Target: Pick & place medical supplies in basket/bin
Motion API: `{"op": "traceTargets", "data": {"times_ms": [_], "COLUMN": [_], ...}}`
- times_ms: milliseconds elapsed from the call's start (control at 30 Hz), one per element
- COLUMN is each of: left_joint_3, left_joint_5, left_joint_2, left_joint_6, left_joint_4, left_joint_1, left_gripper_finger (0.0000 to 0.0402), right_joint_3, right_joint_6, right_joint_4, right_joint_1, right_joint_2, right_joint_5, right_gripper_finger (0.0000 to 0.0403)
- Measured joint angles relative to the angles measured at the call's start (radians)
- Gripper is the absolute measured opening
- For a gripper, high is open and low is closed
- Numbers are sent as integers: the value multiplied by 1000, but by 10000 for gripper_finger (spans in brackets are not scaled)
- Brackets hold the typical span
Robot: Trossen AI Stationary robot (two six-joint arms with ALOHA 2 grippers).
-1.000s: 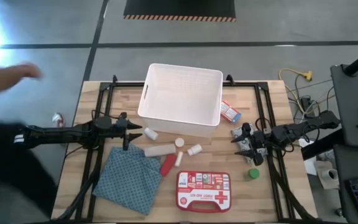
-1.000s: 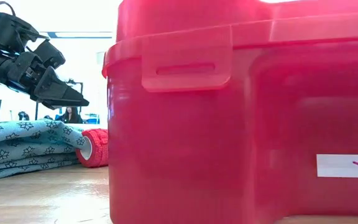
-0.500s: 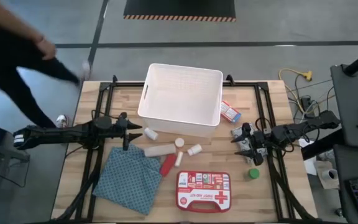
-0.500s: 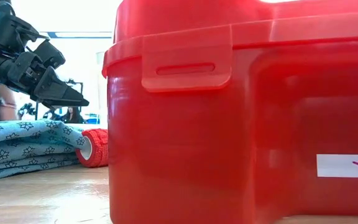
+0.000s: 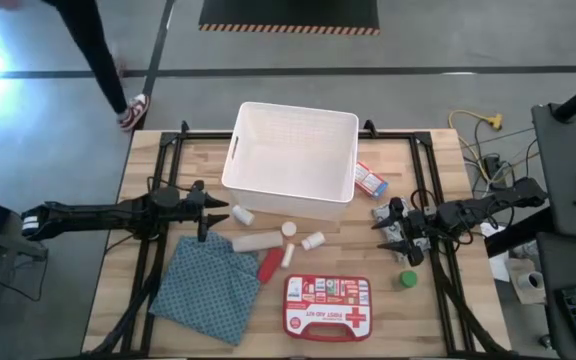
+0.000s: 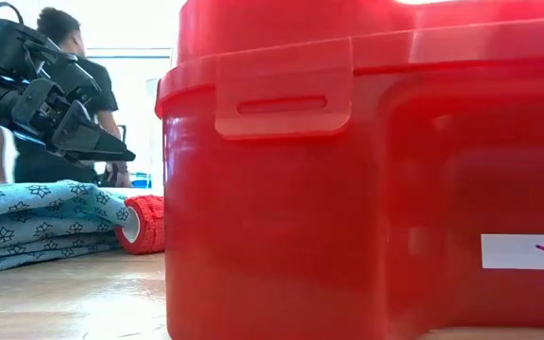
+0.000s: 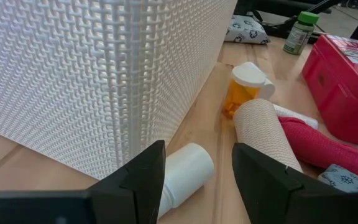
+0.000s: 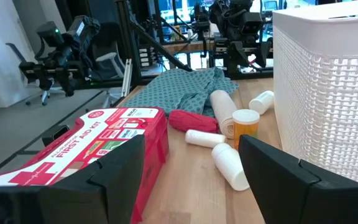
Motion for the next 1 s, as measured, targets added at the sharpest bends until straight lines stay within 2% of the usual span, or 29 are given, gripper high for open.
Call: {"op": "traceTargets", "data": {"times_ms": [67,133,200,333,367,467,600,767,833,1000], "left_joint_3": [0,0,0,0,0,0,0,0,0,0], "left_joint_5": [0,0,0,0,0,0,0,0,0,0], "left_joint_2": [0,0,0,0,0,0,0,0,0,0], "left_joint_6": [0,0,0,0,0,0,0,0,0,0], "left_joint_4": [0,0,0,0,0,0,0,0,0,0], "left_joint_1": [0,0,0,0,0,0,0,0,0,0], "left_gripper_finger": [168,168,168,168,168,168,168,168,168,168], "right_joint_3": [0,0,0,0,0,0,0,0,0,15], "right_joint_6": [5,80,270,767,809,827,854,723,707,702], "right_joint_4": [8,11,30,142,169,263,393,499,500,522], "right_joint_1": [0,0,0,0,0,-1,0,1,0,-1], "right_joint_2": [0,0,1,0,2,6,6,6,7,8], "right_joint_5": [0,0,0,16,54,136,178,220,282,544], "right_gripper_finger": [249,249,249,249,249,249,249,249,249,249]}}
